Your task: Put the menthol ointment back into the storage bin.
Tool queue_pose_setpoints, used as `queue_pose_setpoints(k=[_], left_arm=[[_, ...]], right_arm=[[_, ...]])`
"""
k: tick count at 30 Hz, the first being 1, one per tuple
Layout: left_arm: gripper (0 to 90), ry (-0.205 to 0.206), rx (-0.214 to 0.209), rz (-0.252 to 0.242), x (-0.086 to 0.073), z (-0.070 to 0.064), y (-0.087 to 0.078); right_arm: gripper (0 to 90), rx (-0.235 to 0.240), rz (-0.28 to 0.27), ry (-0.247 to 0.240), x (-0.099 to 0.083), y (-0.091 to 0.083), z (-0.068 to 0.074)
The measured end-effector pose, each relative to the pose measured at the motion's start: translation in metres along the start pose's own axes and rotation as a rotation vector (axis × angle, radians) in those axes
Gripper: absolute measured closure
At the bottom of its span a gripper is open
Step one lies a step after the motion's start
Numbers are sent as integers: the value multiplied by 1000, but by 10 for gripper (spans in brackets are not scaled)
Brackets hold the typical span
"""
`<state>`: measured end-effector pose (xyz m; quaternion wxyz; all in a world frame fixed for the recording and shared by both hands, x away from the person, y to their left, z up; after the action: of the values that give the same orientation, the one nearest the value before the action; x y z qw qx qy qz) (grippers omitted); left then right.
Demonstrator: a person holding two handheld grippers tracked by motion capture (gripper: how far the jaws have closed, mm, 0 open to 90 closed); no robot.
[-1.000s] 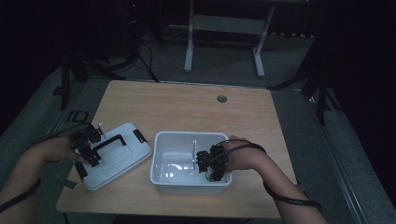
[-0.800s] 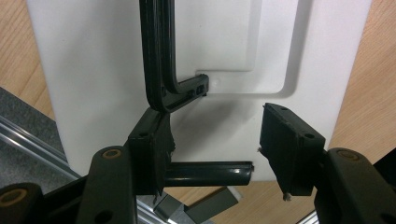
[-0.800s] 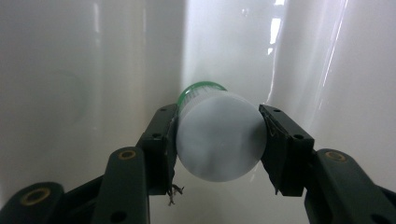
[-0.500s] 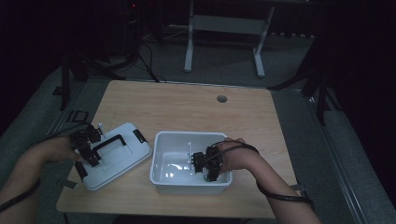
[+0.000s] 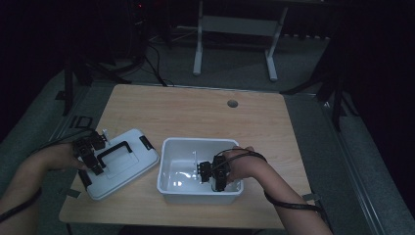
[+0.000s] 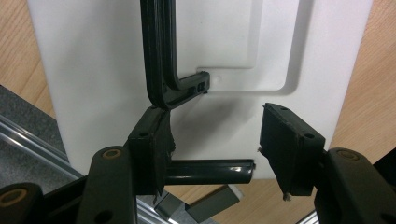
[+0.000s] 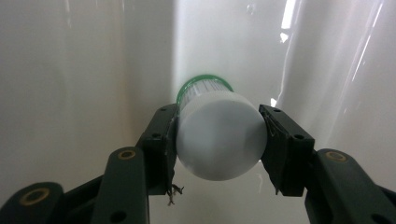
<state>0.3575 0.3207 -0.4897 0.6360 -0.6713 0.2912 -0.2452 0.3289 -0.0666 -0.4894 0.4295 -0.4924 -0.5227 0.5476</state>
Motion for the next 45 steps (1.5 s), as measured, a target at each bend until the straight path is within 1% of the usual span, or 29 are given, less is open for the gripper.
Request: queue_pose_setpoints(k=[1, 3, 5, 6, 8, 14, 15, 18, 21, 22, 23, 24, 28, 32, 34, 35, 36, 37, 39, 41, 43, 44, 45], left_arm=[[429, 1, 1, 2, 0, 0, 0], [429, 0, 0, 2, 0, 0, 0], [429, 0, -1, 3, 0, 0, 1], [429, 2, 1, 5, 0, 0, 1], [429, 2, 2, 6, 0, 0, 0], [429, 2, 2, 7, 0, -1, -1], [429, 2, 3, 8, 1, 0, 0], [429, 1, 1, 6, 1, 0, -1], [429, 2, 1, 6, 1, -1, -1], [429, 0, 1, 6, 1, -1, -1], [429, 0, 0, 8, 0, -1, -1], [429, -1, 1, 9, 0, -1, -1], [429, -2, 1, 8, 0, -1, 0], [429, 2, 0, 13, -1, -1, 1], [429, 1, 2, 18, -1, -1, 1], [429, 1, 2, 16, 0, -1, 1], [429, 2, 3, 14, 0, -2, 0], [429, 1, 4, 14, 0, -2, 0], [429, 4, 4, 14, 0, -2, -1], [429, 6, 4, 14, 0, -2, -2], [429, 9, -1, 11, 0, -2, -2], [429, 8, -2, 12, 1, -2, -2], [429, 7, -3, 12, 1, -3, -2]], right_arm=[[492, 13, 0, 9, 0, 0, 0], [480, 7, 14, 1, -1, 0, 0], [463, 16, 16, 3, -1, 0, 1], [454, 22, 5, 1, -1, -2, 1], [444, 19, -4, 7, -2, -7, 1], [444, 16, -18, -2, -5, -23, 1], [445, 16, -19, 2, -6, -25, 1], [446, 7, -13, -6, -9, -31, 1], [447, 10, -22, 2, -11, -36, 1], [448, 4, -28, -6, -12, -38, 1], [451, 3, -32, 3, -14, -44, 1], [452, -1, -35, -5, -16, -47, 2], [453, -15, -48, 6, -22, -61, 3], [454, -15, -58, 19, -28, -69, 5], [455, -23, -71, 15, -33, -76, 5], [455, -24, -75, 21, -35, -78, 6], [455, -26, -80, 30, -38, -82, 6], [455, -31, -86, 28, -41, -84, 5], [455, -40, -84, 40, -47, -89, 5], [455, -55, -101, 49, -55, -94, 5], [455, -56, -104, 55, -57, -96, 5], [453, -57, -121, 68, -66, -101, 6], [449, -59, -126, 77, -69, -102, 7]])
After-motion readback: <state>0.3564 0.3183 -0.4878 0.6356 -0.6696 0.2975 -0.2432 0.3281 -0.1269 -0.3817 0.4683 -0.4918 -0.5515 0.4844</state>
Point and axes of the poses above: each handheld gripper's, and its own axes: y roughly forward along the jaws, x roughly out of its top, z roughly to its left, the point moved 1 cm from there along y, roughly forward along the jaws, and after that the axes turned 3 degrees about -y, right-handed, at the moved point
